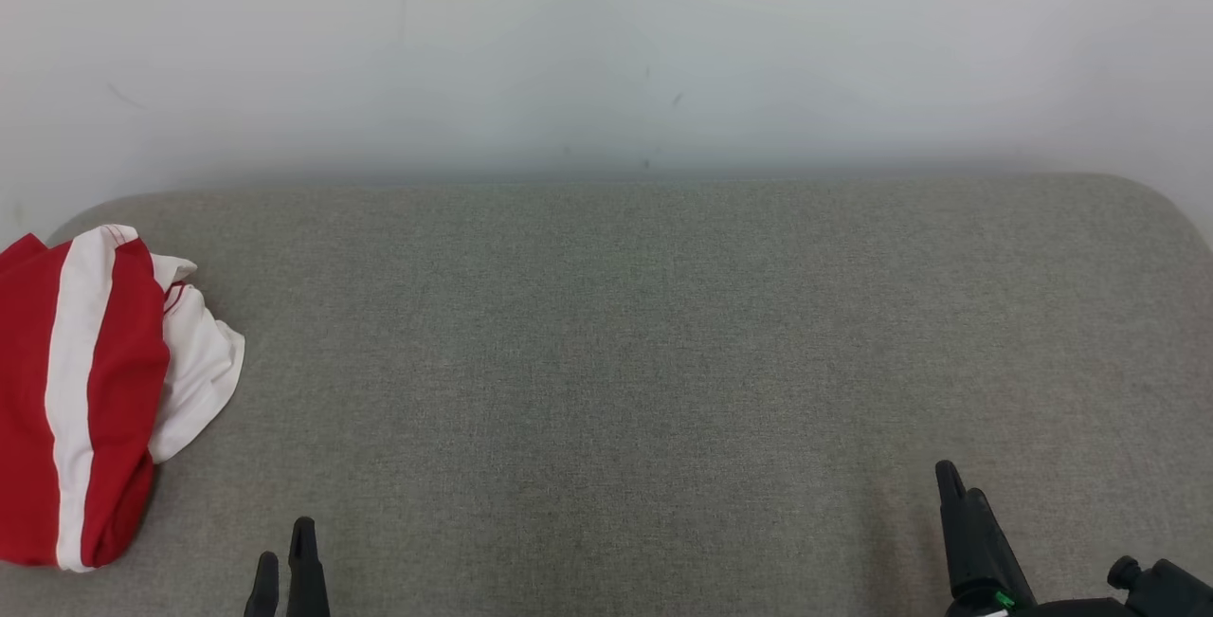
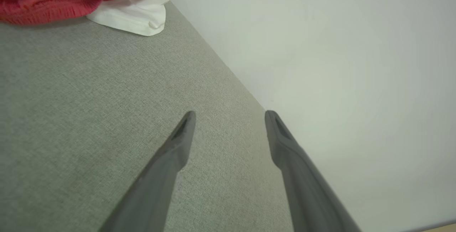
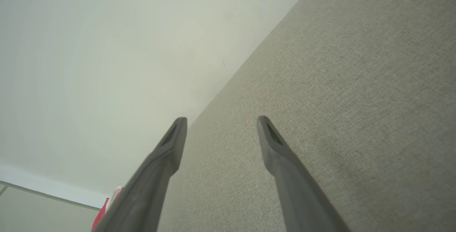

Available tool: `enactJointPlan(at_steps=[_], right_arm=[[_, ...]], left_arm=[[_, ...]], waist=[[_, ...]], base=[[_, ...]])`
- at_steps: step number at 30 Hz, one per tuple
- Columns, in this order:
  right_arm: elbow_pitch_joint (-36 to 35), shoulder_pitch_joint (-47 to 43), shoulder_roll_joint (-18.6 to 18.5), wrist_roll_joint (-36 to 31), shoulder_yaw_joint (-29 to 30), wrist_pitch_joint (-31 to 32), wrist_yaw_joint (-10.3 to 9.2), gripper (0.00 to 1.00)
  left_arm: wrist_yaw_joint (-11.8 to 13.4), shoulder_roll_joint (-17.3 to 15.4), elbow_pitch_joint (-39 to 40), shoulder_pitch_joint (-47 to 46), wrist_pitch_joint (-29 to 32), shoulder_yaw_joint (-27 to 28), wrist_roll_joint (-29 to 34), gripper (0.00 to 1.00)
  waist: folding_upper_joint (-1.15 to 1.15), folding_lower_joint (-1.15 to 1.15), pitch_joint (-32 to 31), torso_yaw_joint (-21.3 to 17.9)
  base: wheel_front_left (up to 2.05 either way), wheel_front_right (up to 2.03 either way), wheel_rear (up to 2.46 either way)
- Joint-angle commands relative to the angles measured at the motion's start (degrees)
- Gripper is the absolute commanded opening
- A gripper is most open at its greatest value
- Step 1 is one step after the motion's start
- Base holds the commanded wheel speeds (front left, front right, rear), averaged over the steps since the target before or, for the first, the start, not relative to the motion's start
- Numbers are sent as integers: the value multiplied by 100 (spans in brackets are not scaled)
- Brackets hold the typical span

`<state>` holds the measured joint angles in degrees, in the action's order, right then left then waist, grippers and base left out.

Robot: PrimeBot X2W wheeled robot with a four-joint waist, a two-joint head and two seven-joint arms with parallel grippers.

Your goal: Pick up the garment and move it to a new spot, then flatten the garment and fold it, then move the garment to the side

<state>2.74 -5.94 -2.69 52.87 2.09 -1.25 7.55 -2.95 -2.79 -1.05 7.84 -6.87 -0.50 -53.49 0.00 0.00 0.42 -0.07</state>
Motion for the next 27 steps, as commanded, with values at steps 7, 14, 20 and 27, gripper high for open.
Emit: enactJointPlan(at_steps=[7, 14, 20, 27], right_arm=[[46, 119, -20, -824, -108, -193, -5, 100], [167, 157, -21, -1460, -169, -346, -5, 100], [241, 191, -21, -1923, -174, -467, -6, 100], [308, 241, -22, -2410, -221, -607, -7, 100]], left_arm=[[199, -13, -34, -151, -125, -52, 836, 100], [273, -14, -127, -194, -216, -73, 1441, 100], [293, -14, -227, -230, -285, -55, 1889, 100], [300, -14, -313, -272, -365, -20, 2370, 100]], waist=[[0, 0, -10, 2], [0, 0, -11, 12], [0, 0, -6, 21], [0, 0, -1, 23]], base=[[0, 0, 0], [0, 0, 0], [0, 0, 0], [0, 0, 0]])
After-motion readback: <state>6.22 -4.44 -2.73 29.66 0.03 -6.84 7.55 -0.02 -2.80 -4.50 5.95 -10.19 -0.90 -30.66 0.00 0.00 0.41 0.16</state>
